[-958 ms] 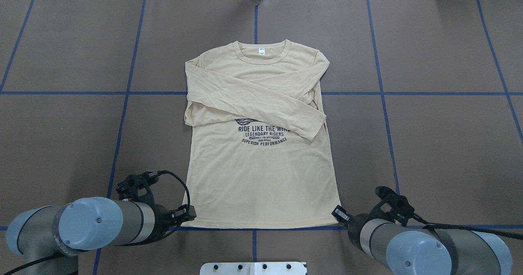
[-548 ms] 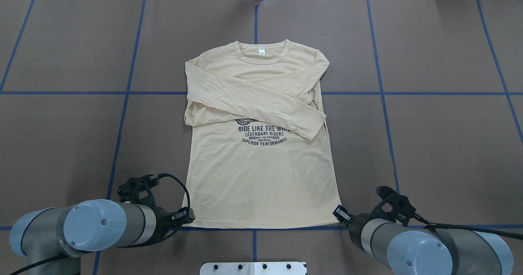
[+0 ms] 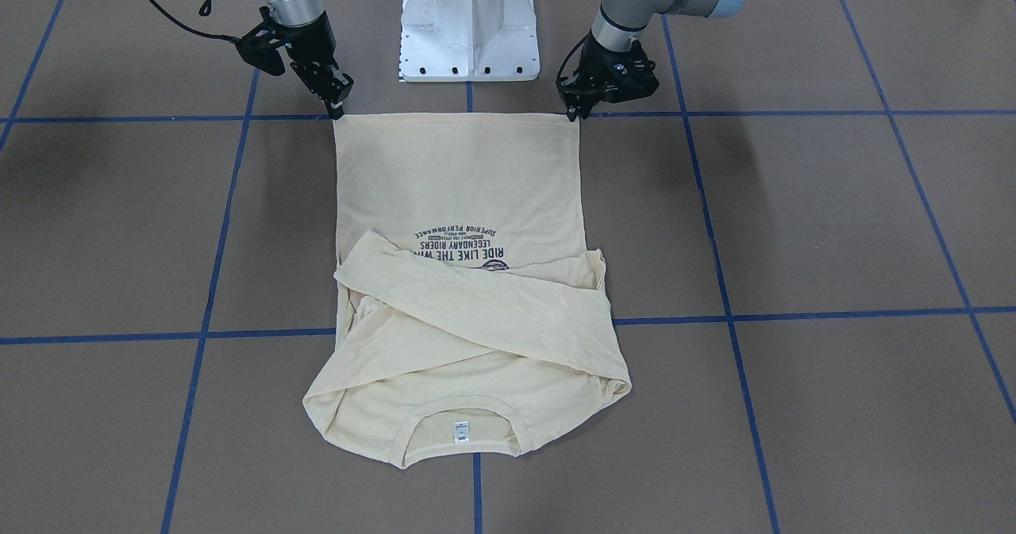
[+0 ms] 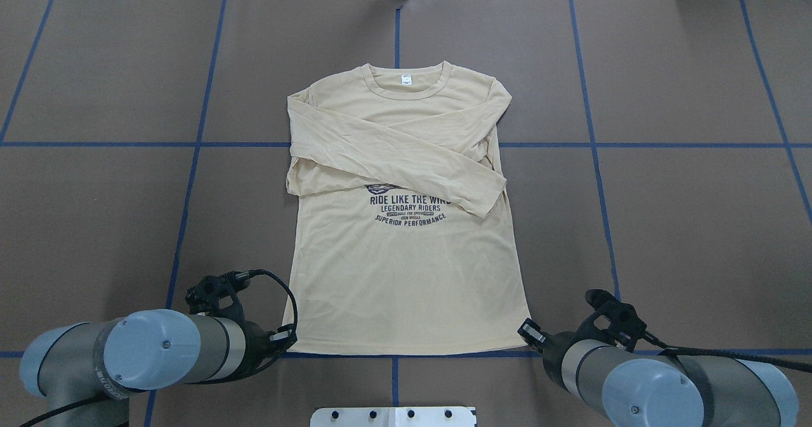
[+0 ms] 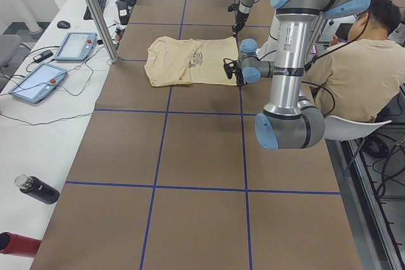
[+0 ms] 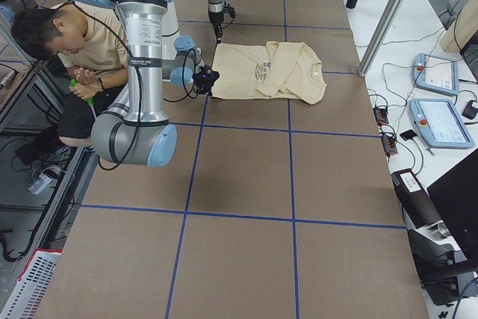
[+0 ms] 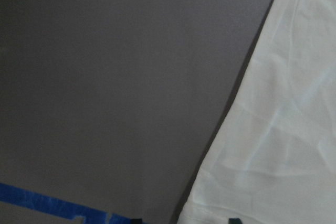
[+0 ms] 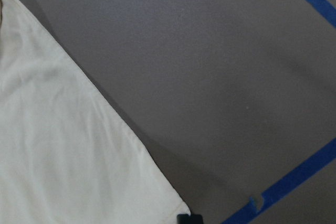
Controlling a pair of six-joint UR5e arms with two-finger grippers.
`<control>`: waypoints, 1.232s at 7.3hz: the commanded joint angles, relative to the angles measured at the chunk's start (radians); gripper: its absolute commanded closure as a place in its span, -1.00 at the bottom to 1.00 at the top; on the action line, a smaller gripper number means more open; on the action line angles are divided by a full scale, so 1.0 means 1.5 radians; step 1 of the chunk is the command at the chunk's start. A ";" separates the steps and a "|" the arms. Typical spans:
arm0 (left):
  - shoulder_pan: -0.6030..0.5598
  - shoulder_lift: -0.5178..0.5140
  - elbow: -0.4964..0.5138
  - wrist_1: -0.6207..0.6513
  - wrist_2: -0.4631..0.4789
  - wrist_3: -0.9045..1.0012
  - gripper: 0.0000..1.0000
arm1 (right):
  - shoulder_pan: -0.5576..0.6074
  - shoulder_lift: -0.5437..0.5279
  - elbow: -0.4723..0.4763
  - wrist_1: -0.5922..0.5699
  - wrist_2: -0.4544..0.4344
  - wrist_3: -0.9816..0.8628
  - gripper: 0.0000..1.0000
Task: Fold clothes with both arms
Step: 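Grasp the hem corners nearest the robot with both grippers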
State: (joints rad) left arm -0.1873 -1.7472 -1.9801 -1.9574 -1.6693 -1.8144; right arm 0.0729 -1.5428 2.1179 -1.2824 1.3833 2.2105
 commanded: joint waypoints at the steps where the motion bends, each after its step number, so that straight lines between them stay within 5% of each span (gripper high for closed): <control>1: -0.003 -0.001 -0.008 0.000 -0.004 0.002 1.00 | 0.000 -0.001 0.000 0.000 -0.002 0.000 1.00; 9: 0.019 0.058 -0.234 0.060 -0.012 -0.092 1.00 | -0.028 -0.080 0.166 -0.002 0.022 0.049 1.00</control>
State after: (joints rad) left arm -0.1600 -1.6679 -2.2831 -1.9045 -1.6842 -1.9464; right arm 0.0313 -1.6539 2.3233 -1.2845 1.4038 2.2750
